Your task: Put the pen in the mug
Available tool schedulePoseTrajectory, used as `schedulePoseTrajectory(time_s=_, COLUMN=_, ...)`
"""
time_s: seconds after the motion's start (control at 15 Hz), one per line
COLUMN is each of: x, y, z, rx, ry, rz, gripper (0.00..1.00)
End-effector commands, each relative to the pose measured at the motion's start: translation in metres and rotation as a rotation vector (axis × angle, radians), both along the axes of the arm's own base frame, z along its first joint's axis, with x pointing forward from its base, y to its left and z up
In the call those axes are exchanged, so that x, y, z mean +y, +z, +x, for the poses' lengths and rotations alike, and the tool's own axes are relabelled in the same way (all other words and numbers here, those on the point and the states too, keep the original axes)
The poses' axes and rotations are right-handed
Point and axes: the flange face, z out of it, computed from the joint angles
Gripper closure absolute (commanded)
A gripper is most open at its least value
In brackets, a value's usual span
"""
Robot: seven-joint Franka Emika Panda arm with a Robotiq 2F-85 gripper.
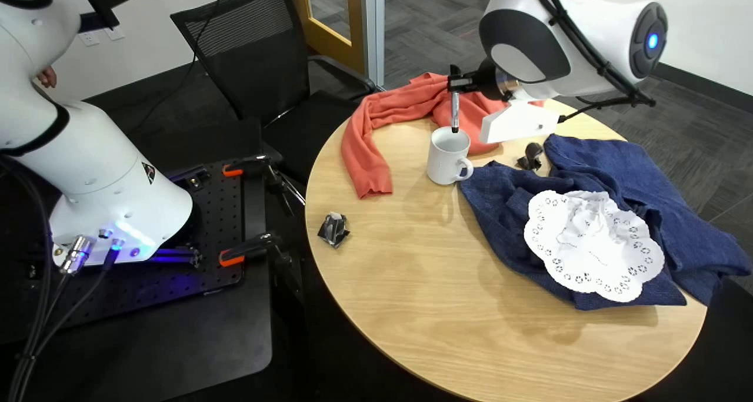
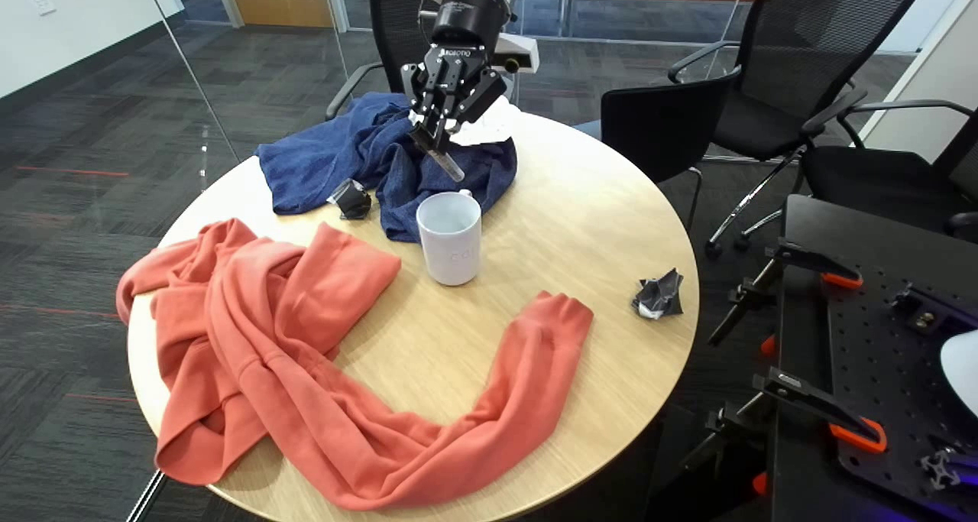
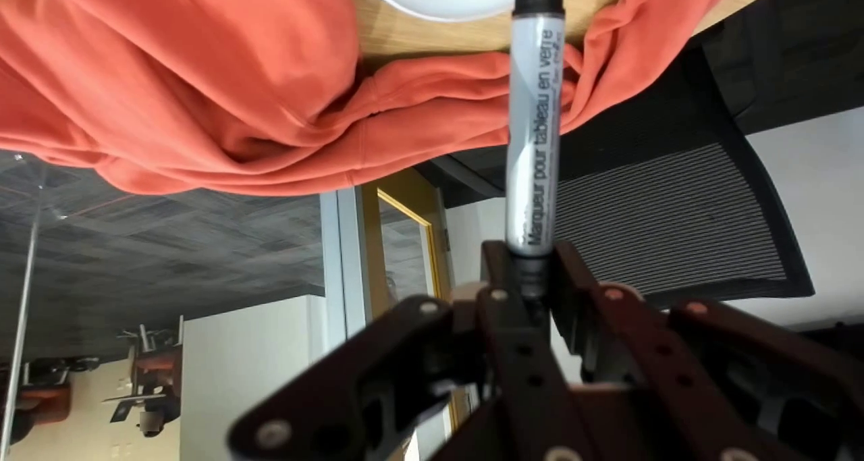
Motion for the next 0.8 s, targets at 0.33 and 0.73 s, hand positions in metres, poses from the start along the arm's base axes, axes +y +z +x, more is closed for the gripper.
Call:
schedulePoseTrajectory(time_s=0.33, x=-0.01, y=-0.016, z=0.019, rx=0.061, ry=0.081, rz=0.105, gripper=0.95)
schedulePoseTrajectory(time_s=0.73, x=-0.012, y=-0.037, z=0.025, rx=0.075, ry=0.124, rz=0.101, gripper=0.95)
